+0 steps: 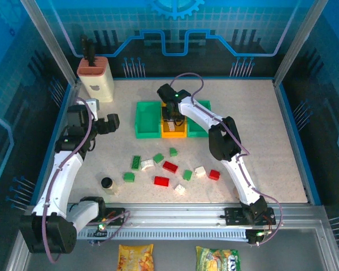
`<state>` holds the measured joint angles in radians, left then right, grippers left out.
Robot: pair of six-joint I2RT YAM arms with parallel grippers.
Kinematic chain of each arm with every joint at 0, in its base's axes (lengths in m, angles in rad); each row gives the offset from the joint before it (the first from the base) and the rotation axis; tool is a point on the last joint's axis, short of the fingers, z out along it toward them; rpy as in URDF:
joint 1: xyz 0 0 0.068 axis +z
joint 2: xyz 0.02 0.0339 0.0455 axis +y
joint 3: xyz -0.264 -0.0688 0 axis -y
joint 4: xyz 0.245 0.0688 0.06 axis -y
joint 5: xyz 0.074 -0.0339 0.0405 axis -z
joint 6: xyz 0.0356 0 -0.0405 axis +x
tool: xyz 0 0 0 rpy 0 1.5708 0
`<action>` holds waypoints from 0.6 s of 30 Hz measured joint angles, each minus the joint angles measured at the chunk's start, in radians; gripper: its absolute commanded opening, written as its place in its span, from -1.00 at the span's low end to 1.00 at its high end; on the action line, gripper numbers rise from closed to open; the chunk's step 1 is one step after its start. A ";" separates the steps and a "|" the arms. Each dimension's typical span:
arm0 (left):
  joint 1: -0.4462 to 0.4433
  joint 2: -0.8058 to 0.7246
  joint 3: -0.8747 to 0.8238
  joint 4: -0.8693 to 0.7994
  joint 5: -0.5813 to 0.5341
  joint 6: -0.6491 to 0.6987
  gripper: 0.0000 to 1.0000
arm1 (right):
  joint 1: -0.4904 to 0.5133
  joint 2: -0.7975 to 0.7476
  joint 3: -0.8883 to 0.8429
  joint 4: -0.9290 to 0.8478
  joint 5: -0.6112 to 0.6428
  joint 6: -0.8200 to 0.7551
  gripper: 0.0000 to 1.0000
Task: Sort the legos into containers by color
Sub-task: Place the lego in the container.
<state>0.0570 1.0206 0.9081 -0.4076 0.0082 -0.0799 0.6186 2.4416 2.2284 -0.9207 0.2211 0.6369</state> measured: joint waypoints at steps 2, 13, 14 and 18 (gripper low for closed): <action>0.000 0.001 0.000 -0.002 0.000 0.000 0.98 | 0.000 0.000 0.001 -0.003 0.003 0.000 -0.27; 0.000 0.043 0.034 -0.050 0.034 -0.001 0.93 | 0.005 -0.064 -0.003 -0.018 0.006 -0.002 -0.27; 0.000 0.056 0.047 -0.064 0.041 -0.005 0.91 | 0.007 -0.083 -0.007 -0.021 0.006 -0.005 -0.26; -0.007 0.105 0.098 -0.112 0.060 -0.038 0.81 | 0.014 -0.173 -0.055 -0.013 0.006 -0.010 -0.26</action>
<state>0.0502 1.1252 1.0058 -0.5198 0.0685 -0.1181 0.6323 2.2688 2.1731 -0.9337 0.2268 0.6273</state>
